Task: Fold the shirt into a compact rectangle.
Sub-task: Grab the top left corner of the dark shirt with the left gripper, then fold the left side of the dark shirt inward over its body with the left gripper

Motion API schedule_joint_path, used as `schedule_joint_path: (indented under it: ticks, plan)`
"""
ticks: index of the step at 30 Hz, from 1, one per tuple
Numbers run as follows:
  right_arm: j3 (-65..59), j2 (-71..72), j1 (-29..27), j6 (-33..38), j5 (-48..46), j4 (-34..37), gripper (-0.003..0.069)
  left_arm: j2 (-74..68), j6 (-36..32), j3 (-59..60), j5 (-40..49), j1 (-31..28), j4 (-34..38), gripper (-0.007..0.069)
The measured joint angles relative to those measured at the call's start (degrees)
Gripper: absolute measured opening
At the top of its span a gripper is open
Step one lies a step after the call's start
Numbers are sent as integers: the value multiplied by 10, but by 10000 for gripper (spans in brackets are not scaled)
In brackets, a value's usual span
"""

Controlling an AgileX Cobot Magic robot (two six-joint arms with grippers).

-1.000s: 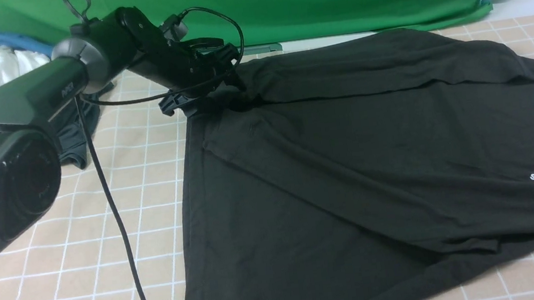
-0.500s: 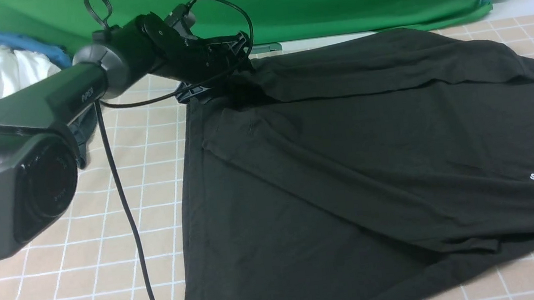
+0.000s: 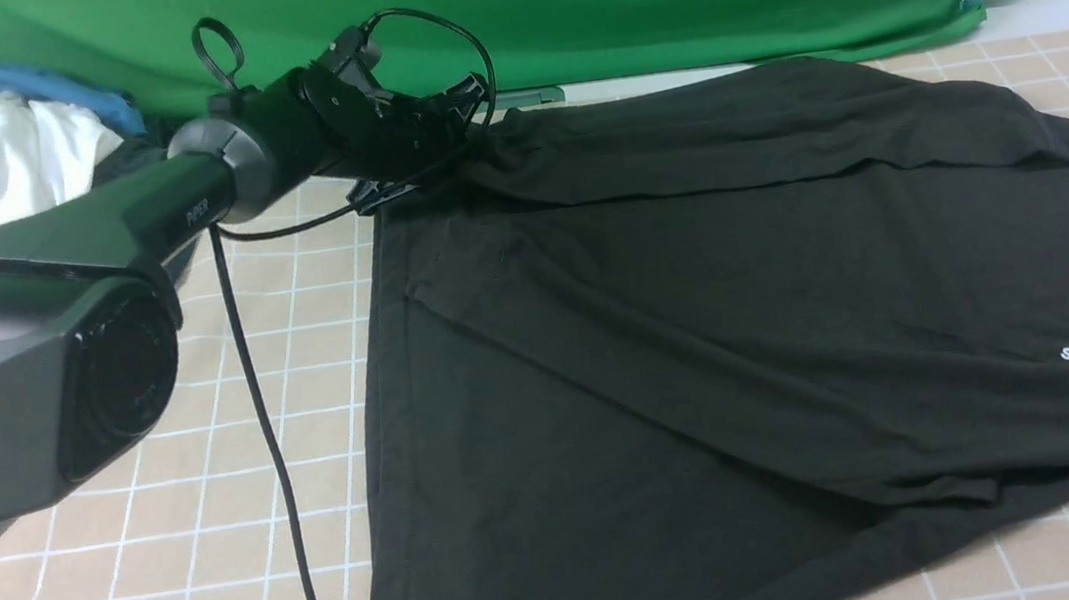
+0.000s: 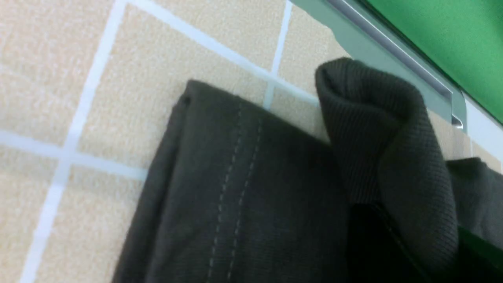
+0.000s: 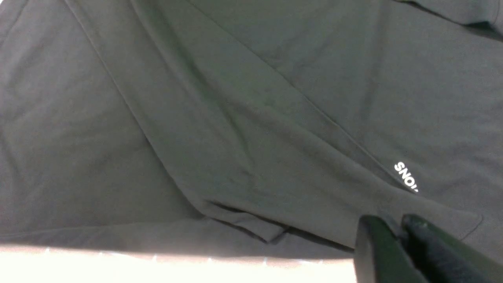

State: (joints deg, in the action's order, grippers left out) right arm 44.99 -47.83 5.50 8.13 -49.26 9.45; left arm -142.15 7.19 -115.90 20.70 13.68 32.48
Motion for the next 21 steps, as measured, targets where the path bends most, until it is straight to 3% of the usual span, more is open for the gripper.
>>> schedule_joint_path:
  ticks: [12,15,21]
  plan:
    - [0,0,0,0,-8,0,68,135,3,1,193,-4,-5,42]
    - [0,0,0,2,-23,0,29,190,16,1,248,-4,-5,42]
    - [0,0,0,24,-28,0,29,272,54,1,346,-4,-5,42]
